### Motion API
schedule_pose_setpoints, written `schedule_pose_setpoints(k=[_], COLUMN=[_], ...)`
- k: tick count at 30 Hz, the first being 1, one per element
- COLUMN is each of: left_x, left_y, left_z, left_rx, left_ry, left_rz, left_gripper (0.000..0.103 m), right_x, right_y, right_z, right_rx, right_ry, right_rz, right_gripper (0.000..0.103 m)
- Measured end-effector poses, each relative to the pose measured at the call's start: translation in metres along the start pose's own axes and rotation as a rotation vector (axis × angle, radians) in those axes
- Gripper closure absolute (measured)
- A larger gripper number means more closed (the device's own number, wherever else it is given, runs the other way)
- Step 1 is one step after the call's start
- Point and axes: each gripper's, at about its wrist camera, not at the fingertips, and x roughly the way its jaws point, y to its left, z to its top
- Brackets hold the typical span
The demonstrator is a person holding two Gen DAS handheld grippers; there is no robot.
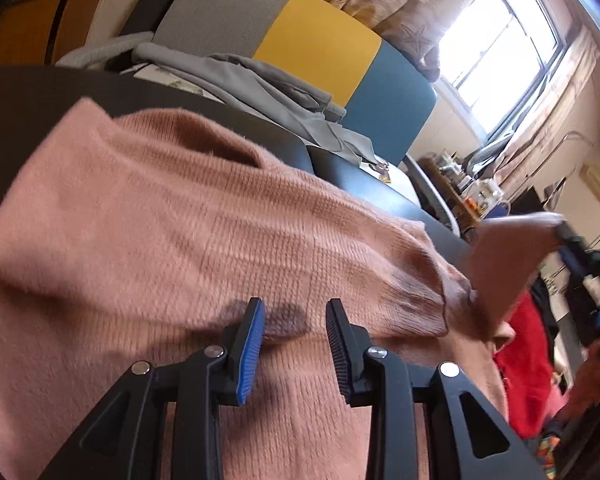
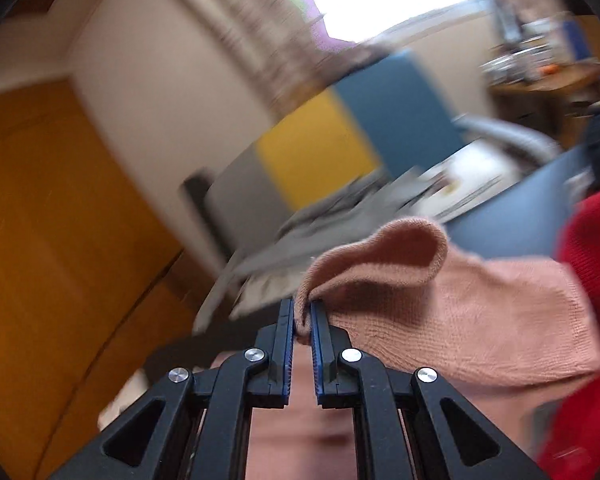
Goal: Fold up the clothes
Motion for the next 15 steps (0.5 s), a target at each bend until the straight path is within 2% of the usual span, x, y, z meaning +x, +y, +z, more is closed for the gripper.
schedule_pose_setpoints(k=[3,4,5,6,9,11,12,13,15], left_x=[0.000,0.000,0.000,0.002,0.007,0.011,0.014,0.018,0.025], left_y=[-0.003,-0.004,-0.005,-0.006,-0.011,-0.016,-0.020,-0.025,-0.033], left_z=[-0.004,-0.005,-0.006,-0.007,-0.011,-0.013,-0.012,-0.011,-0.007], left_rx=[0.000,0.000,-0.002,-0.006,-0.029,-0.042,-0.045,-0.046,-0.041], left_ry=[0.019,0.033,0.053,0.069,0.103,0.114,0.118,0.122,0.128], left_rz=[-0.042,-0.059,-0.084,-0.105,-0.166,-0.198,-0.202,-0.199,-0.180], left_gripper=[0.071,0.070,0.069,0.068,0.064,0.063,0.062,0.062,0.061], right_x=[0.049,0.064,0.072,0.075,0.055,0.042,0.036,0.033,0.033], right_y=[0.023,0.029,0.031,0.032,0.020,0.003,-0.009,-0.022,-0.048], right_z=[-0.040,-0.057,-0.071,-0.083,-0.101,-0.097,-0.096,-0.094,-0.094], right_rx=[-0.060,-0.096,-0.136,-0.178,-0.253,-0.254,-0.247,-0.239,-0.197], right_ry=[0.153,0.217,0.260,0.287,0.267,0.242,0.231,0.228,0.236], right_rz=[0.078,0.078,0.056,0.019,-0.088,-0.166,-0.214,-0.262,-0.325], right_gripper=[0.090,0.085,0.069,0.063,0.063,0.064,0.067,0.077,0.080])
